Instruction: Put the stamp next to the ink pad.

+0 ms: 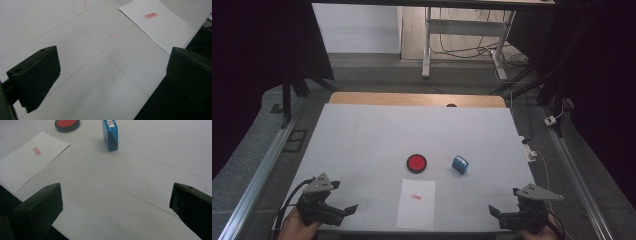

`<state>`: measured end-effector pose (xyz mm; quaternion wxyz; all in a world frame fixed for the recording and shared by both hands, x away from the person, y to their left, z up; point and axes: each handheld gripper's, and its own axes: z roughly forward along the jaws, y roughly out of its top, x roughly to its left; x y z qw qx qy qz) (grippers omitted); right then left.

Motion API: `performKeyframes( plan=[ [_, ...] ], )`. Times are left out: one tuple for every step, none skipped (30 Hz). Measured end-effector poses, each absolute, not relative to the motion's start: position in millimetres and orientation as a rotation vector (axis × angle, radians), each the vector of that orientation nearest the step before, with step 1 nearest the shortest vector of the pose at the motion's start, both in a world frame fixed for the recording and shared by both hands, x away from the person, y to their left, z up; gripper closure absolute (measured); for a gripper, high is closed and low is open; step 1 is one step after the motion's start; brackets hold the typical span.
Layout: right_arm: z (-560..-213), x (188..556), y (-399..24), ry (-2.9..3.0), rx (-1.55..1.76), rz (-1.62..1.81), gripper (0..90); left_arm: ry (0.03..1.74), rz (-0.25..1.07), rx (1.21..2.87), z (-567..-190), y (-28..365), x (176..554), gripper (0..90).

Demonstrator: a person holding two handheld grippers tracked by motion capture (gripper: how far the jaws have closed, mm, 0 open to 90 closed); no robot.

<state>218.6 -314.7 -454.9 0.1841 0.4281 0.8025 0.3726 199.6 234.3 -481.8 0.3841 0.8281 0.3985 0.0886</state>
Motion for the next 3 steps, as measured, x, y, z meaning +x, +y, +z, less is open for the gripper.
performKeyframes(
  plan=[
    [-454.9,218.7,-314.6,2.263,1.208,1.044,0.0,1.017,0.225,2.109,-481.7,234.4,199.7,0.0],
    [-454.9,218.7,-314.6,2.262,1.209,1.043,0.0,1.016,0.222,2.106,-481.5,234.4,200.0,0.0],
    [-455.1,218.7,-314.6,2.261,1.208,1.048,0.0,1.017,0.219,2.104,-481.4,234.3,200.6,0.0]
  ],
)
